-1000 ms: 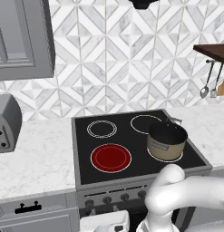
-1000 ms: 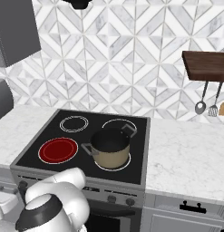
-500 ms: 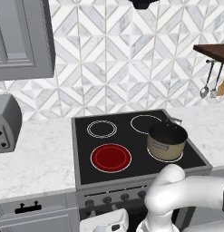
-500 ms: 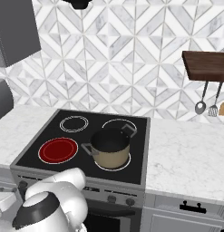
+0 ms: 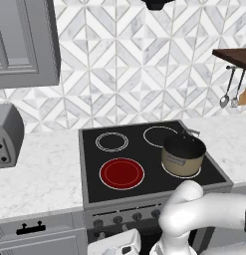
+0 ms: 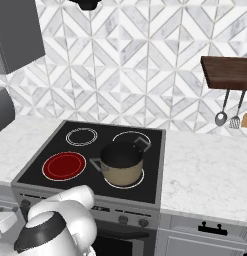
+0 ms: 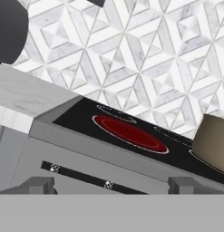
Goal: Turn off the front left burner of the stove.
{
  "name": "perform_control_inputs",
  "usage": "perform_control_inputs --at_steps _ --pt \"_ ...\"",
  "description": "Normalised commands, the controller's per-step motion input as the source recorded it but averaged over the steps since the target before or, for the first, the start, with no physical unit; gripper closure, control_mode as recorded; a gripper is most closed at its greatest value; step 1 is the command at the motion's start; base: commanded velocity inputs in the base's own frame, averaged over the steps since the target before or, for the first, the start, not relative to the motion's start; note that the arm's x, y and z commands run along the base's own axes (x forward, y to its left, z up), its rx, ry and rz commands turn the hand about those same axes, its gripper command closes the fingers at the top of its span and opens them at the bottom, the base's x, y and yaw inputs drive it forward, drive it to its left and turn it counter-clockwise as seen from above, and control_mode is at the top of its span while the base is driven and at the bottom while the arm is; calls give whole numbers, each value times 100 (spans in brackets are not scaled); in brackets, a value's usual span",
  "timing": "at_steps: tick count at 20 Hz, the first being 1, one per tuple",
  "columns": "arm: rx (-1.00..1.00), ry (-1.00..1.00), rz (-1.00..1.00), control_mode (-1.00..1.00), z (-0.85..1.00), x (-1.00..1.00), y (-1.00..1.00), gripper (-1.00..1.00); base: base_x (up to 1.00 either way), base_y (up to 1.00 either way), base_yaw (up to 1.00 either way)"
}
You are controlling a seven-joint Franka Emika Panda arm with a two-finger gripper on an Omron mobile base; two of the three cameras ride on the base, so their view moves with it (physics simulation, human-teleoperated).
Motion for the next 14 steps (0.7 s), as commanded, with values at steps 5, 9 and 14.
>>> perform_control_inputs --at_steps 5,9,14 --pt "0 0 1 -100 0 12 0 -100 0 0 0" --pt "0 0 1 -100 0 22 0 -100 0 0 0" --pt "0 0 0 -100 -9 17 0 -100 0 0 0"
